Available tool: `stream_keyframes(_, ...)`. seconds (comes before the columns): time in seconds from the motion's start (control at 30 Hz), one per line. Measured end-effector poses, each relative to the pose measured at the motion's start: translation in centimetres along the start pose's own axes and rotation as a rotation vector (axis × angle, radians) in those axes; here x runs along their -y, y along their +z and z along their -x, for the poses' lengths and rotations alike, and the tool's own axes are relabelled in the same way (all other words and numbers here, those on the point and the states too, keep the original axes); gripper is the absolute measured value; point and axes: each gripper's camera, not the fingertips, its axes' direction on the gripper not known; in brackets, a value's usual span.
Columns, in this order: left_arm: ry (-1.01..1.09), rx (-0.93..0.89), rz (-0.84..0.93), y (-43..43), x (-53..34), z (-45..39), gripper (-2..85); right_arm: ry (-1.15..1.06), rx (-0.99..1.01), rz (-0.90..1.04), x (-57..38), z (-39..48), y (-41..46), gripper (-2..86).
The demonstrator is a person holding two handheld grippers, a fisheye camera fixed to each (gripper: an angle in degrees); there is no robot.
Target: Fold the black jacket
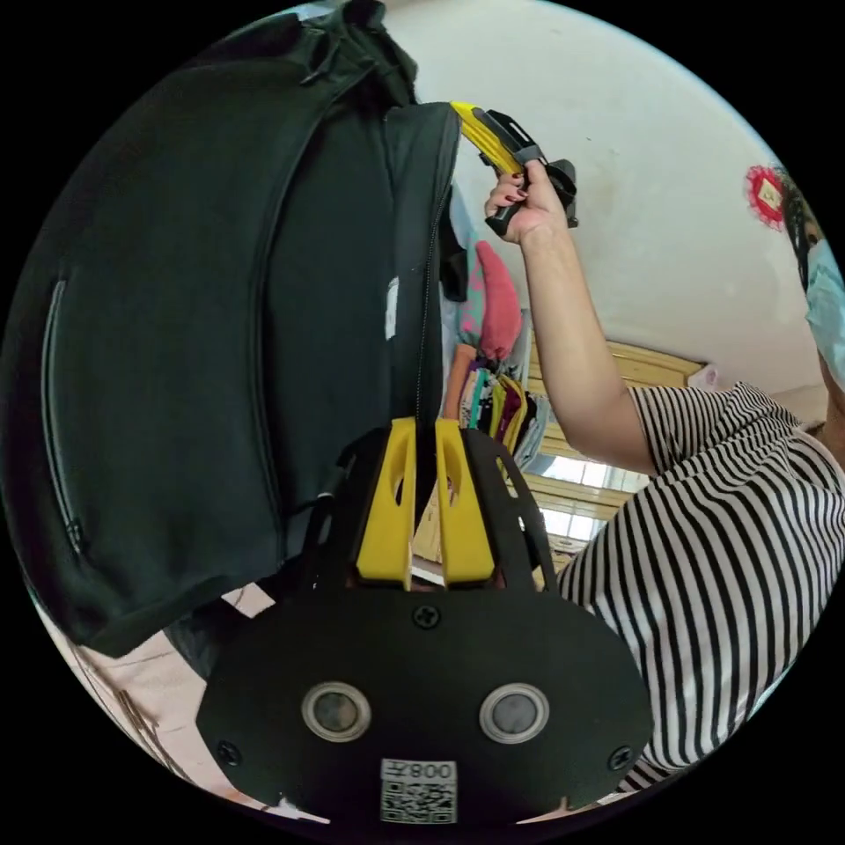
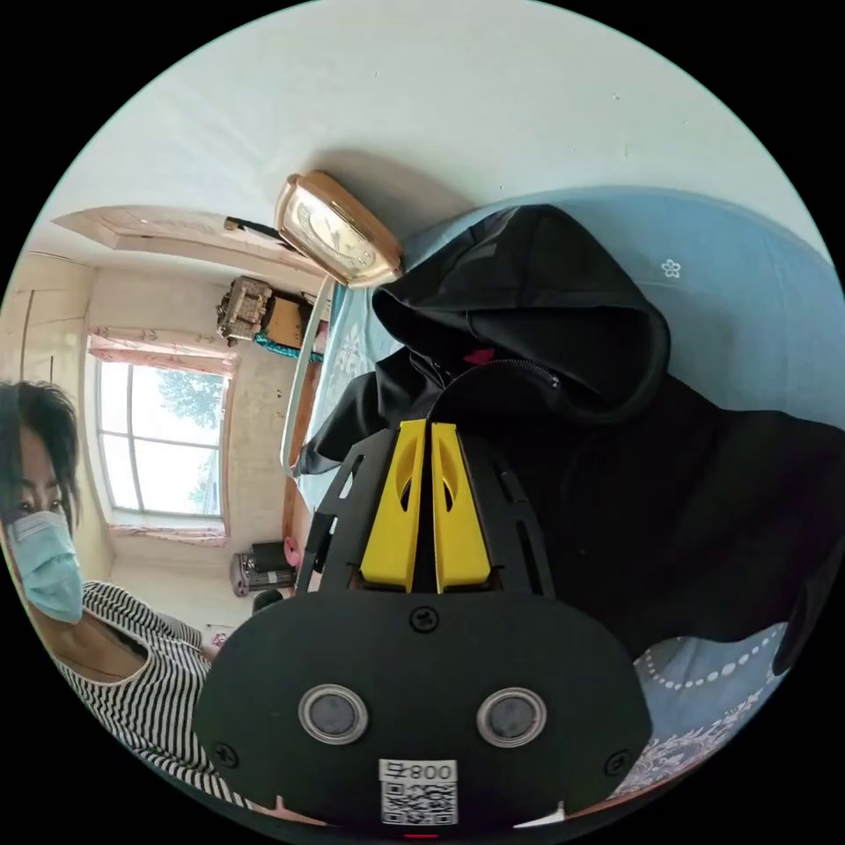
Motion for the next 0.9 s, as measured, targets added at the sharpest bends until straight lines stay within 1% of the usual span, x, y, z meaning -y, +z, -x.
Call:
stream_keyframes(0.03,-0.040,0.073,-0.015,-0.6,0.2,1.5,3.9,-0.008,-0.016,0.028,0.9,0.9,2.4,0.7)
stream_keyframes(0.1,-0.114,0.111,-0.001,-1.0,0.8,3.9,3.9,0.001,-0.047,0.071,2.2,2.3,5.3,0.8)
stream_keyframes(0.17,-0.157,0.100,0.017,-1.0,1.5,5.5,4.0,-0.011,-0.116,0.105,3.4,4.1,7.1,1.0)
stream_keyframes(0.23,-0.150,0.126,0.015,-1.0,2.0,5.8,4.2,-0.056,-0.222,0.147,4.7,6.9,8.5,1.3)
stream_keyframes(0.37,-0.168,0.127,0.021,-1.0,2.9,6.4,5.9,-0.090,-0.302,0.200,6.5,10.0,10.0,1.9)
stream_keyframes(0.4,-0.181,0.088,0.033,-0.9,3.1,6.8,6.8,-0.101,-0.323,0.212,7.2,11.1,10.2,2.1)
stream_keyframes(0.57,-0.186,0.006,0.079,-1.7,2.7,7.6,8.9,-0.122,-0.367,0.253,9.3,15.0,10.3,3.4)
stream_keyframes(0.67,-0.175,0.041,0.197,-1.2,2.6,8.1,8.4,-0.139,-0.367,0.255,9.9,17.2,9.7,4.6)
stream_keyframes(0.73,-0.162,0.071,0.260,-0.5,2.8,8.2,6.1,-0.136,-0.357,0.245,10.1,18.8,8.8,5.6)
stream_keyframes(0.87,-0.140,0.056,0.257,-1.1,3.7,7.0,4.1,-0.145,-0.379,0.218,9.1,21.5,6.3,6.5)
stream_keyframes(0.9,-0.122,0.026,0.244,-1.3,3.8,6.3,3.9,-0.153,-0.391,0.196,8.4,22.4,5.1,6.6)
